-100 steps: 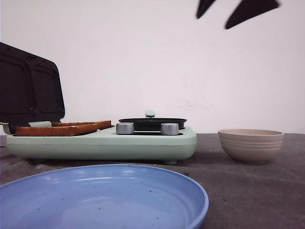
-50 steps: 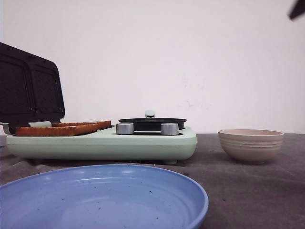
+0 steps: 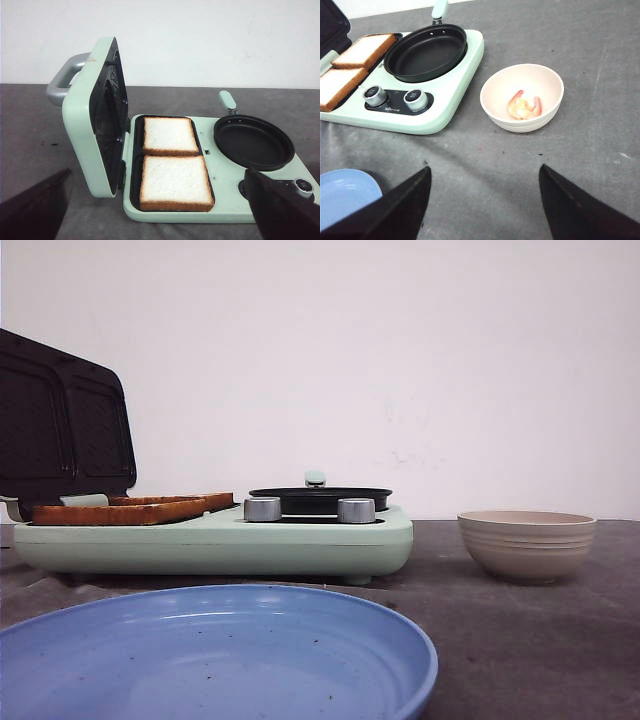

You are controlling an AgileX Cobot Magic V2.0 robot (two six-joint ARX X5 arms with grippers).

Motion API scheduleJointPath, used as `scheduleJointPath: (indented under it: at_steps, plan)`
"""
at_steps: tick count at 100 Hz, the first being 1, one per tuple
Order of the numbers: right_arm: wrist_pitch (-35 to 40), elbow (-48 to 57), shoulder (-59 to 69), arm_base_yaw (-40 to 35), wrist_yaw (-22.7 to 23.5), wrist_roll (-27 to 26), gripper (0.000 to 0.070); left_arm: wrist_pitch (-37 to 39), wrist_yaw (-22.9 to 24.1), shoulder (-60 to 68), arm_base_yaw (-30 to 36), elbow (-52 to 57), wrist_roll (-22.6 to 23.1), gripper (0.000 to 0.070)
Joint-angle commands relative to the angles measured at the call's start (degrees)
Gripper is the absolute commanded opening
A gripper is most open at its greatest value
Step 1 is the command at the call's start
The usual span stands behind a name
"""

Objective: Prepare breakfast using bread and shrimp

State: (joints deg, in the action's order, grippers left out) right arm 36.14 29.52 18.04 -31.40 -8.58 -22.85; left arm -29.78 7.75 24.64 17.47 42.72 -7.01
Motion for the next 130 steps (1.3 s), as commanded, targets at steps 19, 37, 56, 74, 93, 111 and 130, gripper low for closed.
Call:
scheduleJointPath:
  at_steps: [19, 37, 56, 74, 93, 111, 130]
  plan:
    - [-0.42, 0.57, 0.20, -0.33, -0.04, -0.74, 0.0415, 0.68, 0.22, 0.04, 0.11, 0.28, -5.99, 0.0634]
    - [-0.42, 0.57, 0.20, -0.33, 0.22, -0.77, 0.0415, 0.63, 0.20, 0.76, 0.02, 0.28, -10.29, 0.0634]
    - [-0.44, 0.57, 0.20, -0.33, 1.51, -0.74, 0.0415, 1.27, -1.07, 4.00, -2.34, 0.90, -14.82, 0.0637]
    - [-0.44, 0.57, 0.20, -0.33, 1.68, -0.72, 0.0415, 1.73, -6.40, 8.87, -8.11, 3.58, -16.13, 0.0637]
    - [-0.44, 0.57, 0.20, -0.33, 1.70, -0.72, 0.0415, 4.07, -15.91, 15.52, -18.73, 9.77, -18.95, 0.0636]
    - [-0.44, 0.57, 0.20, -0.33, 1.68, -0.70, 0.0415, 4.11, -26.14, 23.58, -30.88, 15.58, -22.91, 0.0636]
    - [-0.48, 0.57, 0.20, -0.33, 1.64, -0.66, 0.0415, 9.33, -35.28, 33.55, -38.58, 18.88, -30.21, 0.0635]
